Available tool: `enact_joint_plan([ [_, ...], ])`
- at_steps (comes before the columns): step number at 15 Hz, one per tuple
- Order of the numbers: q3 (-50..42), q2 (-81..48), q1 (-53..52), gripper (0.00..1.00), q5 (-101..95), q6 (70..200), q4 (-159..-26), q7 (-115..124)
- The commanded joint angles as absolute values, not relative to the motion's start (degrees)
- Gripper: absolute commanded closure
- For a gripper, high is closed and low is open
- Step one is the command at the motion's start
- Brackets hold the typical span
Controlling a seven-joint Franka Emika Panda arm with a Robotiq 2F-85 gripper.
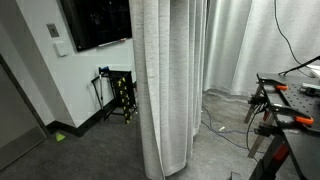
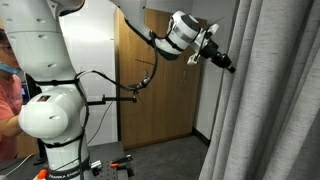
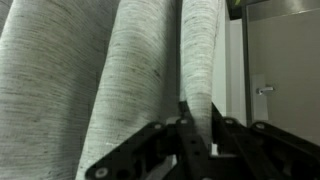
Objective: Close the curtain
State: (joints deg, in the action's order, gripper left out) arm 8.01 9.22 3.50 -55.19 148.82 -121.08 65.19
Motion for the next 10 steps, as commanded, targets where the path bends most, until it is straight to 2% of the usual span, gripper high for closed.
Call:
enact_joint_plan([
  [1,5.58,9.22,1.03,1.0,-48.28,153.16,-121.07,58.89],
  [5,5.25,9.58,-3.64,0.99,-29.0,157.45,-121.72,40.75],
  [10,3.13,9.15,-14.39,0.99,-5.71,154.81,-119.55,18.62],
])
